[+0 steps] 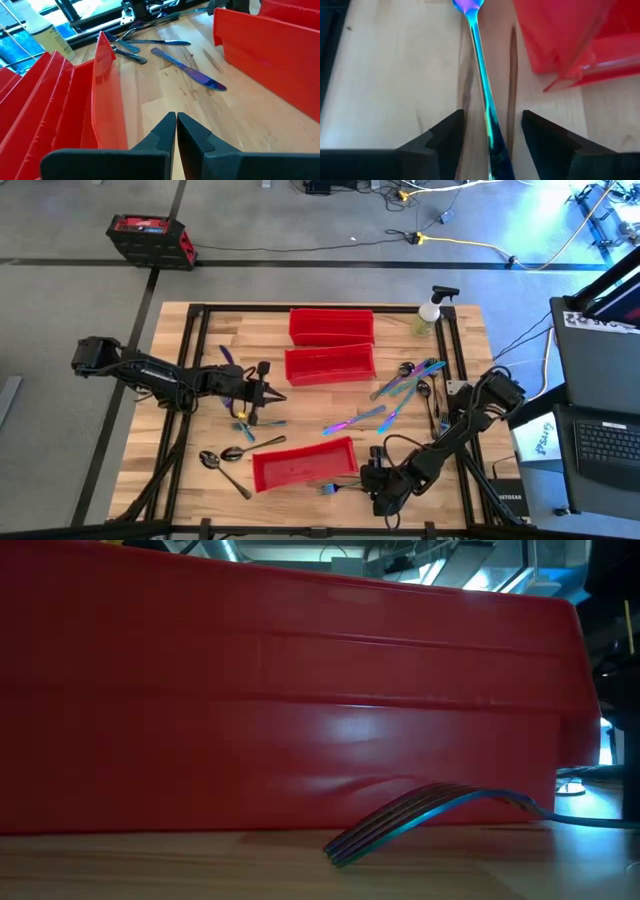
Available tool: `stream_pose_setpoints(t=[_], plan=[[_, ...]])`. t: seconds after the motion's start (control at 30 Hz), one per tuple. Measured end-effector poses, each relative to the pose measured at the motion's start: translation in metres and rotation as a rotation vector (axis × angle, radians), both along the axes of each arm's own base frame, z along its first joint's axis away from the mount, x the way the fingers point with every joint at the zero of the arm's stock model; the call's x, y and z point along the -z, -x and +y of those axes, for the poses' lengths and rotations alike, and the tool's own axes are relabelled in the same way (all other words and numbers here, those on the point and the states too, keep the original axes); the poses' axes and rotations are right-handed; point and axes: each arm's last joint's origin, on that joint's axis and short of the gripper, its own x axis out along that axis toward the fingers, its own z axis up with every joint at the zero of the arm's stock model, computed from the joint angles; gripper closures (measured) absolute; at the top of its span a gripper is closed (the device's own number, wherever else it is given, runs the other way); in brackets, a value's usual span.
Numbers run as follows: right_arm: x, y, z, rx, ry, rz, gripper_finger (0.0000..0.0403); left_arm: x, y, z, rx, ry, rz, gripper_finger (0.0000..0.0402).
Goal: Sort silverware
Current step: Put the purple fork into the top red bin
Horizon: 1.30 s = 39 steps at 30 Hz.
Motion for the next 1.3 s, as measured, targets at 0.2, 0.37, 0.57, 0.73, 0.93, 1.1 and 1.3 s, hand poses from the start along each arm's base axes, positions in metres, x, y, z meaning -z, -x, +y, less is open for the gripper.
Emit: stream_pose_setpoints(t=[0.2,0.37,0.57,0.73,0.93,1.1,1.3], plan=[[0.005,-0.003,0.002,0.007,0.027,-0.036,0.0251,0.0,0.0,0.0,-0.001,0.0,0.001,0.04],[0.005,-0.002,0.001,0.0,0.029,-0.027,0.0304,0.0,0.0,0.002,-0.01,0.0,0.002,0.04],[0.007,0.0,-0.002,-0.002,0.061,0.005,0.0385,0.0,0.0,0.005,-0.025,0.0,0.002,0.04],[0.008,0.0,-0.002,-0.001,0.051,0.013,0.0385,0.0,0.0,0.005,-0.026,-0.001,0.002,0.04],[-0.001,-0.004,0.008,-0.036,-0.04,0.046,0.0393,0.0,0.0,0.005,-0.027,0.004,-0.001,0.04],[-0.02,-0.001,0.016,-0.079,-0.15,0.071,0.0397,-0.002,-0.001,0.005,-0.03,0.003,-0.019,0.04],[-0.058,0.004,0.012,-0.057,-0.238,0.01,0.0397,-0.003,-0.001,0.006,-0.025,-0.017,-0.035,0.04]])
